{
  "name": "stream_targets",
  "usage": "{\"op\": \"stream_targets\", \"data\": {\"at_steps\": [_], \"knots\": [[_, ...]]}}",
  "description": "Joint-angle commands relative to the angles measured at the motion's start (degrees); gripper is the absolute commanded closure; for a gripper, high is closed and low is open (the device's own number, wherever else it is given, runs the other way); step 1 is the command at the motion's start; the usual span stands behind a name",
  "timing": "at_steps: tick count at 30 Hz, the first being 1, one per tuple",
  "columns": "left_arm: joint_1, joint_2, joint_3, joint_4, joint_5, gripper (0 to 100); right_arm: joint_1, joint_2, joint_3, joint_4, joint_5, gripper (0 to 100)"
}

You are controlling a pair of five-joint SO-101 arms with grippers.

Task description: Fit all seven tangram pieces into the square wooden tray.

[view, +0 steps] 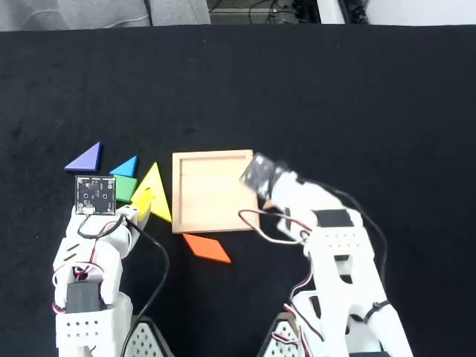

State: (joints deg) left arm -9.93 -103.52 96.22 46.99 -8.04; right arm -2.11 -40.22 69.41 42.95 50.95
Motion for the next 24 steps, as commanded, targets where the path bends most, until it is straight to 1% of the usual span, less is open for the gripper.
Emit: {"op": "stream_targets", "data": {"at_steps": [1, 3, 5, 7, 10, 11, 15, 18, 22, 24], "knots": [[-0.3, -0.6, 1.1, 0.4, -0.5, 70, 0.5, -1.4, -5.1, -0.9, -7.4, 96.3], [-0.3, -0.6, 1.1, 0.4, -0.5, 70, 0.2, -1.3, -5.0, -0.9, -8.5, 96.0], [-0.3, -0.6, 1.1, 0.4, -0.5, 70, 0.0, -1.0, -4.4, 0.6, -6.6, 94.7], [-0.3, -0.6, 1.1, 0.4, -0.5, 70, -0.2, -1.0, -4.2, 3.0, -5.6, 87.1], [-0.3, -0.6, 1.1, 0.4, -0.5, 70, 0.4, -1.4, -4.5, 7.0, -5.0, 71.1], [-0.3, -0.6, 1.1, 0.4, -0.5, 70, 0.5, -1.4, -4.9, 8.2, -3.5, 69.7], [-0.3, -0.6, 1.1, 0.4, -0.5, 70, 1.9, -1.5, -8.1, 14.9, 5.0, 71.8], [-0.3, -0.6, 1.1, 0.4, -0.5, 70, 6.2, -1.5, -10.2, 18.5, 12.1, 71.9], [-0.3, -0.6, 1.1, 0.4, -0.5, 70, 14.2, -1.0, -8.2, 18.4, 26.9, 71.8], [-0.3, -0.6, 1.1, 0.4, -0.5, 70, 16.6, -1.0, -4.6, 15.5, 31.9, 71.8]]}}
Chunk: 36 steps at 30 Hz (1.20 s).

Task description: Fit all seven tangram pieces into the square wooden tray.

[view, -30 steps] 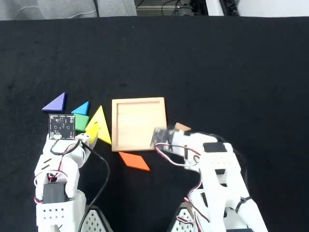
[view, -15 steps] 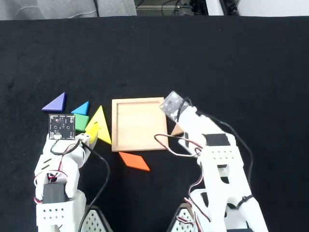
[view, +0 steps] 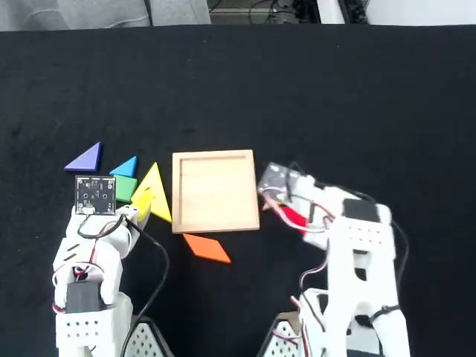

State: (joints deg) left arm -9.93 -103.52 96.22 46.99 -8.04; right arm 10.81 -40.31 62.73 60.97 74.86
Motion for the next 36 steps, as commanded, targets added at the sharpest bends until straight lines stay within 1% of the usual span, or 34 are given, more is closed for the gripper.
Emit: {"op": "stream_targets", "data": {"at_steps": [1, 3, 5, 9, 14, 19, 21, 24, 25, 27, 28, 30, 33, 34, 36], "knots": [[-0.3, -0.6, 1.1, 0.4, -0.5, 70, 4.0, -0.9, 4.2, -5.2, 8.9, 71.8], [-0.3, -0.6, 1.1, 0.4, -0.5, 70, 4.0, -0.9, 7.5, -10.7, 8.9, 71.8], [-0.3, -0.6, 1.1, 0.4, -0.5, 70, 4.0, -0.9, 9.2, -13.7, 8.5, 71.8], [-0.3, -0.6, 1.1, 0.4, -0.5, 70, 2.4, -0.9, 9.6, -13.8, 6.2, 71.8], [-0.3, -0.6, 1.1, 0.4, -0.5, 70, -1.0, -1.2, 10.2, -13.2, 6.3, 71.9], [-0.3, -0.6, 1.1, 0.4, -0.5, 70, -1.3, -0.9, 9.3, -13.6, 6.1, 71.7], [-0.3, -0.6, 1.1, 0.4, -0.5, 70, -1.3, -0.9, 9.5, -13.9, 6.2, 69.1], [-0.3, -0.6, 1.1, 0.4, -0.5, 70, -1.3, -0.9, 9.4, -13.7, 6.3, 60.0], [-0.3, -0.6, 1.1, 0.3, -0.5, 70, -1.3, -0.9, 9.4, -13.5, 6.5, 58.6], [-0.3, -0.6, 1.1, 0.3, -0.5, 70, -1.3, -0.8, 9.7, -13.2, 7.7, 59.5], [-0.3, -0.6, 1.1, 0.3, -0.5, 70, -1.5, -0.8, 9.9, -11.6, 8.9, 60.1], [-0.3, -0.6, 1.1, 0.3, -0.5, 70, -3.0, -1.3, 9.3, -4.7, 11.4, 60.3], [-0.3, -0.6, 1.1, 0.2, -0.5, 70, -5.0, -1.3, 4.2, 5.3, 12.2, 60.3], [-0.3, -0.6, 1.1, 0.2, -0.5, 70, -5.2, -1.2, 2.6, 6.7, 12.2, 60.3], [-0.3, -0.6, 1.2, 0.1, -0.5, 70, -5.1, -0.9, 1.3, 6.2, 12.2, 60.5]]}}
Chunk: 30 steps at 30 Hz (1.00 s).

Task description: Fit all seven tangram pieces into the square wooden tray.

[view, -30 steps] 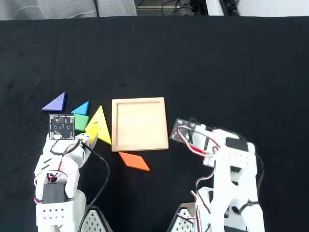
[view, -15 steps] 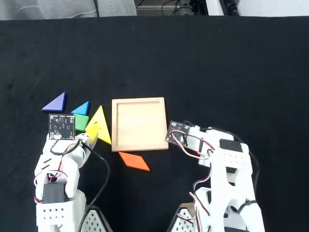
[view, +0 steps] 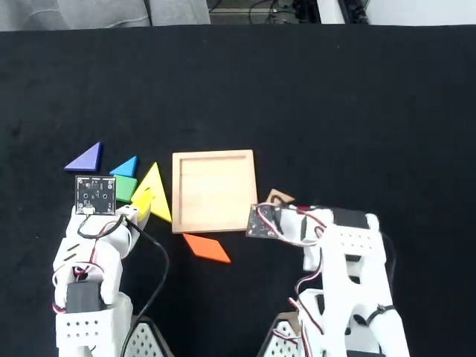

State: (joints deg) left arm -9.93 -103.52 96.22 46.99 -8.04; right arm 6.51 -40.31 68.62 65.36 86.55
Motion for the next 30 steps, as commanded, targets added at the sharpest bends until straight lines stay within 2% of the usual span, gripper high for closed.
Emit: {"op": "stream_targets", "data": {"at_steps": [1, 8, 15, 22, 30], "knots": [[-0.3, -0.6, 1.2, 0.1, -0.5, 70, -0.8, -0.8, -4.5, 0.5, 0.5, 60.5], [-0.3, -0.6, 1.2, 0.3, -0.5, 70, -0.9, -0.8, 0.2, -7.6, 0.5, 60.6], [-0.3, -0.6, 1.2, 0.3, -0.5, 70, -1.0, 0.6, 0.4, -8.0, 0.9, 60.6], [-0.3, -0.6, 1.2, 0.4, -0.5, 70, 0.5, 15.3, -5.3, -11.9, 0.6, 60.6], [-0.3, -0.6, 1.2, 0.2, -0.5, 70, 0.5, 25.5, -13.2, -9.0, 0.8, 60.6]]}}
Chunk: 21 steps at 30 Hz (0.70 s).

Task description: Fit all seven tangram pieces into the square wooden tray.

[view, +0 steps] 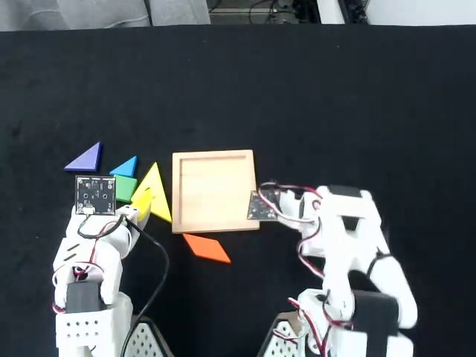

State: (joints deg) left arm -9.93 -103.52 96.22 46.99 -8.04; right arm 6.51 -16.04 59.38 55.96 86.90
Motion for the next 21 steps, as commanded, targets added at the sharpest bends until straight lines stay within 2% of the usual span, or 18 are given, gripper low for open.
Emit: {"op": "stream_targets", "data": {"at_steps": [1, 7, 14, 21], "knots": [[-0.3, -0.6, 1.2, 0.2, -0.5, 70, 0.4, 1.7, -4.3, 0.5, 0.5, 60.6], [-0.3, -0.6, 1.2, 0.2, -0.5, 70, 0.4, 3.4, -5.4, 0.6, 0.5, 61.7], [-0.3, -0.6, 1.2, 0.3, -0.5, 70, 0.5, 3.5, -5.4, 0.6, 0.5, 79.6], [-0.3, -0.6, 1.2, 0.3, -0.5, 70, 0.6, 3.2, -5.1, 0.6, 0.2, 80.1]]}}
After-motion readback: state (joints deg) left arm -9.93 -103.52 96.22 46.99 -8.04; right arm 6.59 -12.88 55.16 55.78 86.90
